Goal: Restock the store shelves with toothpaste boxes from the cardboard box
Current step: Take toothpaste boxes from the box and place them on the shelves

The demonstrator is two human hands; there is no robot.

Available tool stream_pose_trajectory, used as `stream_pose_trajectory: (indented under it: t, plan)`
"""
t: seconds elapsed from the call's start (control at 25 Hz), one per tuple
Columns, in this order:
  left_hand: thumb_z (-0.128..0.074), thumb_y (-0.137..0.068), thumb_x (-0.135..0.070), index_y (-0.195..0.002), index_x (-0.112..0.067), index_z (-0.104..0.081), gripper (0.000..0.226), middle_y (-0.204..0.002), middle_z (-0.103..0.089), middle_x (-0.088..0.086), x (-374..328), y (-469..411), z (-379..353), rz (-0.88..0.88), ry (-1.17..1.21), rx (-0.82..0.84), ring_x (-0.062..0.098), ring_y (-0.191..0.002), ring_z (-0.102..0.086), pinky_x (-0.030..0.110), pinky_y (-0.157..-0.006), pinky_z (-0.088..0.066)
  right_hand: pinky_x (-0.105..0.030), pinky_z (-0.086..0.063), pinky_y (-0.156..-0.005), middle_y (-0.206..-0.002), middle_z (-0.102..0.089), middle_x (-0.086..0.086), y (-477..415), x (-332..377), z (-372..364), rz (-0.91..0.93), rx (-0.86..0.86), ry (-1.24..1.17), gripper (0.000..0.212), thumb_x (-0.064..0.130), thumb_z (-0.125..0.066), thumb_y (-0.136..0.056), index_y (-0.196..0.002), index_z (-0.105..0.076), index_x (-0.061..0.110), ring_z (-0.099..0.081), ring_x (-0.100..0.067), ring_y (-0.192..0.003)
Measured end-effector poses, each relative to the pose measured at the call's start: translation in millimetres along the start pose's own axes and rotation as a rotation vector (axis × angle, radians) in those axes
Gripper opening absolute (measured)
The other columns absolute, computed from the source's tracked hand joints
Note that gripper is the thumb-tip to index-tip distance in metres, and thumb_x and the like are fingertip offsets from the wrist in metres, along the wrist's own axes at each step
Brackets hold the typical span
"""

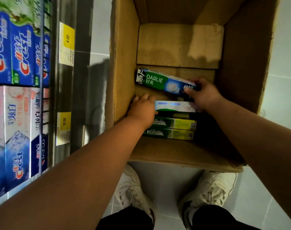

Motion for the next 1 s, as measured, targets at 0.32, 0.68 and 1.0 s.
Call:
stream_pose_trajectory:
  t: [0.32,0.68,1.0]
  plan:
    - [-0.069,-0.086,-0.018,-0.149,-0.021,-0.018,0.08,-0.119,-0.059,0.001,-11,40,42,0.133,1.031,-0.233,0.008,-0.104,-0.056,0.014,-0.086,-0.044,-0.028,-0.056,-0.065,-0.091,-0.06,0.005,26,23,23,-0.019,-0.079,-0.461,0.03,0.011,-0.059,-0.092,-0.122,-0.053,0.016,-0.063,-0.018,-0.081]
    - [-0.067,-0.088,-0.025,-0.151,-0.023,0.015,0.103,-0.114,-0.064,-0.008,-25,113,121,0.046,0.966,-0.235,0.001,-0.098,-0.06,0.009,-0.084,-0.043,-0.028,-0.056,-0.057,-0.102,-0.065,-0.011,118,75,67,0.004,-0.048,-0.64,0.014,0.012,-0.057,-0.093,-0.107,-0.053,0.015,-0.068,-0.015,-0.065]
    - [-0.065,-0.089,-0.02,-0.153,-0.026,0.001,0.092,-0.112,-0.063,-0.009,-30,229,222,0.048,1.014,-0.208,-0.019,-0.082,-0.057,-0.001,-0.063,-0.043,-0.03,-0.059,-0.068,-0.107,-0.065,-0.014,258,164,113,0.07,-0.041,-0.672,0.008,0.013,-0.055,-0.095,-0.102,-0.058,0.016,-0.068,-0.021,-0.083]
Point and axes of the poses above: each hand's wrist, its own y-axis away from the middle knuckle, its own z-axis out of the back of the hand, x = y × z, the point moved 7 cm from there along -y, towards the middle knuckle
